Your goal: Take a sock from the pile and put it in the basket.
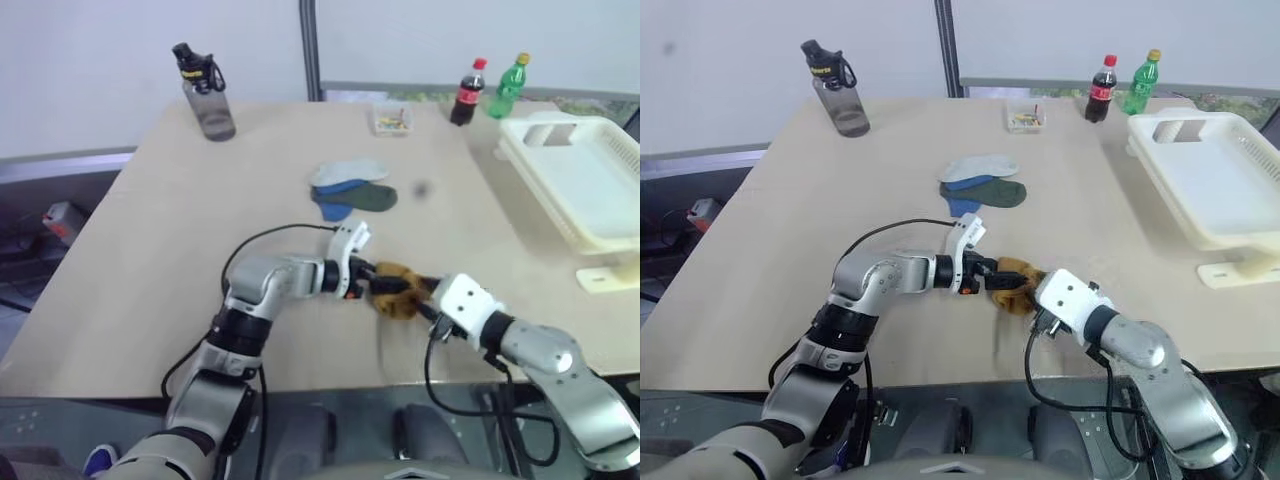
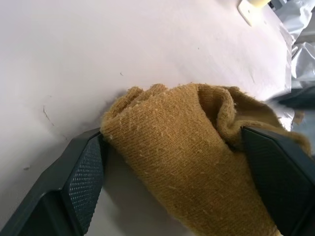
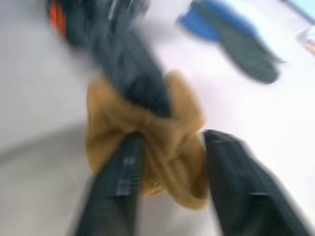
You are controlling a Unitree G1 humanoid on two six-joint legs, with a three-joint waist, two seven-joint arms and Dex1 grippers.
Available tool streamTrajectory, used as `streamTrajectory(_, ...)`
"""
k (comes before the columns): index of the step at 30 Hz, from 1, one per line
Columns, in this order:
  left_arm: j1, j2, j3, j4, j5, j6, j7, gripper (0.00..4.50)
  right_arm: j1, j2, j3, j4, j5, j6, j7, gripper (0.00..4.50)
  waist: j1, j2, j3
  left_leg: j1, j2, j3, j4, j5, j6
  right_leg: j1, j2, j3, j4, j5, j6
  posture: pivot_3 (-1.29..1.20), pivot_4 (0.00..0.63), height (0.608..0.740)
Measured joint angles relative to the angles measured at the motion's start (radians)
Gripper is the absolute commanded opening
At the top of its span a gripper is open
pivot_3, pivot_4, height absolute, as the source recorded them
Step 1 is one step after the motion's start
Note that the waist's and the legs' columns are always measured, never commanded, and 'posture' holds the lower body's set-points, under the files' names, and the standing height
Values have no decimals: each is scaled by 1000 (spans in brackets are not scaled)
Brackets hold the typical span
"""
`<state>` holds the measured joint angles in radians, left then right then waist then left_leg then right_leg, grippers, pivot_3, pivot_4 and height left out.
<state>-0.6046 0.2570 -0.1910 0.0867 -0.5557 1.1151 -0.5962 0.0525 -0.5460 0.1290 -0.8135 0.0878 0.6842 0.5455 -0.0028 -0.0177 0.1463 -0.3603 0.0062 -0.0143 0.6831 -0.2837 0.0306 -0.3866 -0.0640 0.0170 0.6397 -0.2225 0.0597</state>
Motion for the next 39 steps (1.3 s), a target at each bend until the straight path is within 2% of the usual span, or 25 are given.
streamTrajectory(2, 16, 9, 29, 6, -17, -15, -39, 4500, -1, 29, -62, -51, 75, 81, 4, 4454, -4, 0, 1, -1, 0, -3, 0, 0, 0, -1, 0, -2, 0, 0, 0, 0, 150, 740)
streamTrajectory(4, 34, 40, 51, 6, -44, -36, -102, 4500, -4, 74, -105, -57, 133, 156, -8, 4454, -10, 1, 3, -7, 1, -3, -1, 3, 4, -6, 1, -3, 0, 0, 0, 0, 150, 740)
streamTrajectory(6, 54, 95, 66, 0, -60, -74, -182, 4500, -31, 118, -145, -43, 192, 255, -29, 4454, -18, 2, 4, -20, 1, -1, -2, 4, 3, -20, 4, -1, 2, 1, -2, 0, 150, 740)
streamTrajectory(9, 69, 183, 90, -6, -58, -163, -282, 4500, -132, 186, -167, 22, 249, 378, -71, 4454, -16, 3, 6, -30, 0, -1, -4, 5, 1, -33, 7, 0, 3, 6, -2, 0, 150, 740)
streamTrajectory(12, 90, 263, 126, -28, -54, -299, -414, 4500, -218, 208, -165, 120, 273, 453, -100, 4454, -7, 4, 7, -39, 0, -2, -6, 7, -3, -40, 6, -1, 1, 6, -3, 0, 150, 740)
streamTrajectory(15, 102, 334, 143, -37, -42, -423, -544, 4500, -264, 207, -157, 206, 289, 505, -103, 4454, 2, 4, 8, -40, -3, 0, -12, 7, -3, -40, 2, -1, -5, 6, -2, 0, 150, 740)
streamTrajectory(20, 118, 408, 178, -96, -46, -555, -707, 4500, -282, 125, -52, 222, 322, 543, -69, 4454, -6, 4, 8, -43, -3, 1, -14, 6, -1, -40, 2, -2, -13, 6, -1, 0, 150, 740)
streamTrajectory(27, 181, 457, 179, -145, -37, -606, -788, 4500, -280, 93, 40, 242, 309, 469, -60, 4454, -14, 4, 8, -38, -1, 1, -15, 3, 5, -36, 6, -2, -12, 5, 0, 0, 150, 740)
streamTrajectory(31, 205, 459, 179, -164, -33, -632, -796, 4500, -293, 116, 71, 269, 307, 428, -52, 4454, -18, 3, 8, -33, 2, 2, -14, 3, 5, -33, 11, 0, -12, 5, -1, 0, 150, 740)
streamTrajectory(35, 227, 459, 179, -175, -27, -645, -795, 4500, -316, 92, 146, 291, 294, 377, -18, 3300, -23, 3, 8, -32, 3, 1, -14, 3, 4, -32, 12, -1, -11, 6, -2, 0, 150, 740)
streamTrajectory(39, 227, 457, 179, -175, -13, -669, -790, 4500, -335, 64, 224, 335, 264, 285, 39, 1476, -28, 3, 7, -31, 3, 2, -14, 3, 4, -31, 12, 0, -12, 6, -2, 0, 150, 740)
